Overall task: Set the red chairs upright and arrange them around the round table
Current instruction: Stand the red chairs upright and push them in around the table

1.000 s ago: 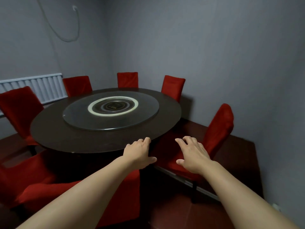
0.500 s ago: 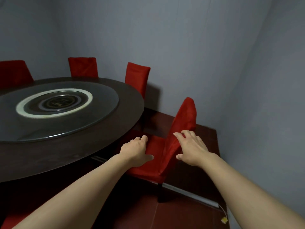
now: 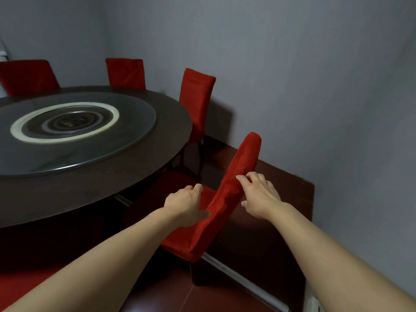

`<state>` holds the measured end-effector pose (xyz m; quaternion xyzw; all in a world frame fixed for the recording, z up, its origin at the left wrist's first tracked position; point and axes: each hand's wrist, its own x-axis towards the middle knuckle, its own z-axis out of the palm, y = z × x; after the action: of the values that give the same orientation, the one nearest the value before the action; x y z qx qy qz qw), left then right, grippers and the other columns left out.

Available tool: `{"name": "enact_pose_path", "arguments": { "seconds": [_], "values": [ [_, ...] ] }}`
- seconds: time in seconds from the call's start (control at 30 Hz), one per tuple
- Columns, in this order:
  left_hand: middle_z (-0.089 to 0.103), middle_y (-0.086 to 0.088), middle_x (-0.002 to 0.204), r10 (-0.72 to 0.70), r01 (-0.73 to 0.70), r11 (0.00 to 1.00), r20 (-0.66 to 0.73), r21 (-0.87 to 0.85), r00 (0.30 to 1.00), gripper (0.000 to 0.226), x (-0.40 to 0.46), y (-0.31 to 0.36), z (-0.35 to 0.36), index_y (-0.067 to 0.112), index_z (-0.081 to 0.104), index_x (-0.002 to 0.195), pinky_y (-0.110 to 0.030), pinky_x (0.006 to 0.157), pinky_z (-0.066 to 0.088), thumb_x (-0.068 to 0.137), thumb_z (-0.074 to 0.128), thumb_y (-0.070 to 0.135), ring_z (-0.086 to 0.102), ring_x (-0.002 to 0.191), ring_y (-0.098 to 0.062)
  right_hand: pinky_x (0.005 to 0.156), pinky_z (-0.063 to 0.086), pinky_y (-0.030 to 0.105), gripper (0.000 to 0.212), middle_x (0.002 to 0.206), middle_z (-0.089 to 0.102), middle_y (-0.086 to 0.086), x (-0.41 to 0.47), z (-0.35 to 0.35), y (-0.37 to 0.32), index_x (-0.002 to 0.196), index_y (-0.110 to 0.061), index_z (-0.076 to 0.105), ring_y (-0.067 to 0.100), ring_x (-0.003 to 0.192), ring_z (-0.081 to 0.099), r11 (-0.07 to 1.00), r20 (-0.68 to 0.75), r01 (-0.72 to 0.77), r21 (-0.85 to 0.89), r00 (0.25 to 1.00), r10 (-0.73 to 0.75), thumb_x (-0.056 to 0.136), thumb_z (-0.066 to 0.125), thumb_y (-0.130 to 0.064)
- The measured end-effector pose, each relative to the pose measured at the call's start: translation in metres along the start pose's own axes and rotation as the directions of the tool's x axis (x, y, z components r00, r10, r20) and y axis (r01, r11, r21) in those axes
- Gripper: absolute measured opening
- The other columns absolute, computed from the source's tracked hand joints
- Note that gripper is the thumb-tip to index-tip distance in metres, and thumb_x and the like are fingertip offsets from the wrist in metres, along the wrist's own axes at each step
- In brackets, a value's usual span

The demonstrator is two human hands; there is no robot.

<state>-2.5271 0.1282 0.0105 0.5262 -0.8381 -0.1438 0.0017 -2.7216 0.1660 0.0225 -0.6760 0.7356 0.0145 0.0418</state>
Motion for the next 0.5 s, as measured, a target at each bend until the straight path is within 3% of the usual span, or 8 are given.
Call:
{"name": "enact_pose_path", "arguments": {
  "seconds": [0.27, 0.5],
  "values": [
    [0.05, -0.003, 0.125, -0.102, 0.102, 0.995, -0.001, 0.011, 0.995, 0.066, 0.076, 0.068, 0.02, 0.021, 0.034, 0.136, -0.038, 0.089, 0.043, 0.084, 0.061, 0.053, 0.053, 0.114, -0.024, 0.115, 0.021, 0.044, 0.076, 0.153, 0.02, 0.01, 0.078, 0.01, 0.076, 0.149, -0.021, 0.017, 0.028, 0.142, 0.016, 0.992, 0.061, 0.122, 0.033, 0.99, -0.124, 0.089, 0.063, -0.025],
    [0.051, -0.004, 0.123, -0.107, 0.107, 0.994, 0.013, -0.002, 0.994, 0.068, 0.155, 0.091, 0.03, 0.021, 0.034, 0.135, -0.038, 0.091, 0.043, 0.083, 0.06, 0.056, 0.054, 0.113, -0.024, 0.116, 0.016, 0.045, 0.085, 0.157, 0.009, 0.009, 0.144, 0.021, 0.124, 0.151, -0.025, 0.01, 0.028, 0.145, 0.008, 0.992, 0.1, 0.123, 0.012, 0.987, -0.124, 0.087, 0.066, -0.024]
  ]
}}
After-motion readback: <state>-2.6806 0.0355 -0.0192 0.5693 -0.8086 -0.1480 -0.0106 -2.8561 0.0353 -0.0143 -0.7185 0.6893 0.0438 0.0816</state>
